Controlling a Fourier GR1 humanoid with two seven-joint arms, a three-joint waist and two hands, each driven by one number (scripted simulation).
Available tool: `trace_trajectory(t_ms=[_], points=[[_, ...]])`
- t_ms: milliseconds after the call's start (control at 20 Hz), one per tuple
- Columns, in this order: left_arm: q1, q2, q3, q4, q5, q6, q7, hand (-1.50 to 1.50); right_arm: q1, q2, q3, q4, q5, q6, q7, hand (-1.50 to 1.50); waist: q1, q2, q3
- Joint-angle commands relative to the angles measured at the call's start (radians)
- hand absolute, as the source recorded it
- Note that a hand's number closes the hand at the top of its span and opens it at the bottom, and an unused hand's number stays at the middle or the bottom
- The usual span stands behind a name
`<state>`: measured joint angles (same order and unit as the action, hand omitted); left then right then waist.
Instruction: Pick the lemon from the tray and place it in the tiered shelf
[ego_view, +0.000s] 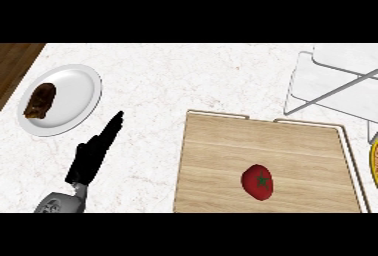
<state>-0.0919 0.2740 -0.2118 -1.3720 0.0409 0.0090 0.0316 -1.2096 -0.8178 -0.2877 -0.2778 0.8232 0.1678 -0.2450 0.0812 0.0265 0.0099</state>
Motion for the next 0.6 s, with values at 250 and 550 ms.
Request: trace_trajectory(t_ms=[250, 550], points=[[0.009, -0.016, -0.013, 0.022, -0.010, 0.000, -0.005, 0.00, -0.078, 0.092, -0.296, 0.192, -0.300, 0.185, 0.123, -1.50, 0.014, 0.011, -0.005], [0.005, -0.025, -0.007, 0.008, -0.023, 0.023, 0.015, 0.00, -0.062, 0.045, -0.421, 0.177, -0.422, 0.151, 0.109, -1.50, -0.005, 0.007, -0.005]])
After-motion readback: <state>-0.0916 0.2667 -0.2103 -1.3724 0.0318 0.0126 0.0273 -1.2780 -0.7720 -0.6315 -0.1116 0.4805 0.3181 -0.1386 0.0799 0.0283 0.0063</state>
